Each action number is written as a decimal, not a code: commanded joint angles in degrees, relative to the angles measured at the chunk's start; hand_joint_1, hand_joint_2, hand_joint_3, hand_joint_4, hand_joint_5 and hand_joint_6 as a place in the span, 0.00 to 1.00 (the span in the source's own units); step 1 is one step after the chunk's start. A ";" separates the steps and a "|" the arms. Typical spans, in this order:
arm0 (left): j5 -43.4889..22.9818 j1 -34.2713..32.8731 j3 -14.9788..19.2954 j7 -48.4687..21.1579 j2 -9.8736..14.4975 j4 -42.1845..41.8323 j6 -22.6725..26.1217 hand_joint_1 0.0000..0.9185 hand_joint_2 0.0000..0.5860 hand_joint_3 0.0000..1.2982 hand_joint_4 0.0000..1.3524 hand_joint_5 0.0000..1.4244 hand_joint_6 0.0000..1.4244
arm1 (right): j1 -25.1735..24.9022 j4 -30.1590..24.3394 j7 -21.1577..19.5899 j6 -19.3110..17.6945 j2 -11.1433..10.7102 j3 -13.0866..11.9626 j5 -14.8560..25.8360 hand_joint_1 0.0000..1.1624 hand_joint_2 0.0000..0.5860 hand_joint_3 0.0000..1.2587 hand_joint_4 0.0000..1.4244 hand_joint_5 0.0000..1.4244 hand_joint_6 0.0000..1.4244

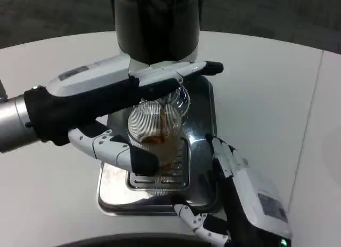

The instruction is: Grasp the cup under the faucet to collect the drink, then remove the cup.

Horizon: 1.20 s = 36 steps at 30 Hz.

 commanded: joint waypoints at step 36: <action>0.47 1.50 -1.21 0.87 1.63 0.82 -0.41 0.00 0.13 0.00 0.00 0.01 0.00 | -22.28 24.65 -15.90 -5.33 4.48 0.74 18.81 0.55 0.40 0.00 0.00 0.00 0.04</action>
